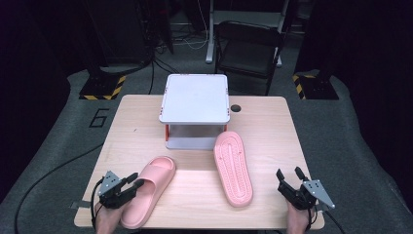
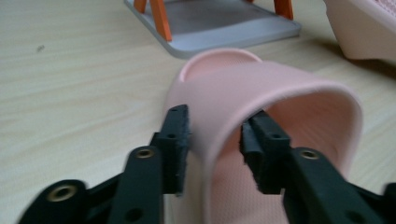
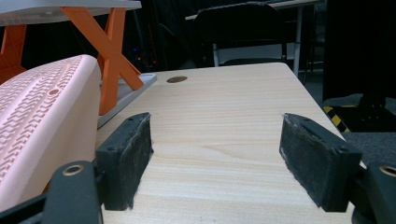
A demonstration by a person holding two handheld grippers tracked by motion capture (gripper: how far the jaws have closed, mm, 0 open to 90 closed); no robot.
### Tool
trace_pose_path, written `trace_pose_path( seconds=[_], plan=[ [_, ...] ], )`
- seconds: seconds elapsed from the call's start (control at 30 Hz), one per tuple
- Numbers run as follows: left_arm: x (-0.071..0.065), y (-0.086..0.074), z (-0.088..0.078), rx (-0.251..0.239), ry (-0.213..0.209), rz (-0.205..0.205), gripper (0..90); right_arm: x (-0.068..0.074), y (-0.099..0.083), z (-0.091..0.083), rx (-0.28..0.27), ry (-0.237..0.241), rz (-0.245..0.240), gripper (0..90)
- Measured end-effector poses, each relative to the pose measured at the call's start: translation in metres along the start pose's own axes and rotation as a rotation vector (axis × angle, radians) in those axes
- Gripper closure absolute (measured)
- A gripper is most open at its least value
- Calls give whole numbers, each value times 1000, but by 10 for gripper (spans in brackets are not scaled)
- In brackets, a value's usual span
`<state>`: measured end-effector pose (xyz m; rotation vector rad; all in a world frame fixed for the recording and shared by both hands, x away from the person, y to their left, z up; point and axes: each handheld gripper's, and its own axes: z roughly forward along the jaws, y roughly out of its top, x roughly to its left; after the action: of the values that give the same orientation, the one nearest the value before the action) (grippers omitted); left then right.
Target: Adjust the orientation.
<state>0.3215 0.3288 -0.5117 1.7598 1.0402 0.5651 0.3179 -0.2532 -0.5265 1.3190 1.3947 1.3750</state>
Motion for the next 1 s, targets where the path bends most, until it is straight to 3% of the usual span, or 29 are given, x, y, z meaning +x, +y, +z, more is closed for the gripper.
trace_pose_path(
  seconds=[0.17, 0.33, 0.4, 0.43, 0.47, 0.5, 0.7, 1.0],
  plan=[
    [-9, 10, 22, 14, 6, 36, 680, 0, 0, 0, -1, 1, 0, 246],
    [-14, 13, 33, 5, 8, 40, 677, 0, 0, 0, 0, 4, 3, 246],
    [-13, 13, 33, 0, -1, 17, 650, 0, 0, 0, 1, 7, 2, 245],
    [-13, 11, 33, -19, -2, -7, 600, -1, 0, 0, 1, 7, 1, 243],
    [-11, 11, 31, -16, -12, -16, 494, -1, 0, 0, 2, 5, 4, 239],
    [-10, 9, 29, -32, -16, -31, 459, -1, 0, 0, 3, 3, 6, 236],
    [-1, 2, 16, -51, -61, -26, 340, 0, 0, 1, 13, 0, 2, 221],
    [3, 2, 15, -53, -59, -41, 321, 0, 0, 1, 13, 10, 3, 213]
  ],
)
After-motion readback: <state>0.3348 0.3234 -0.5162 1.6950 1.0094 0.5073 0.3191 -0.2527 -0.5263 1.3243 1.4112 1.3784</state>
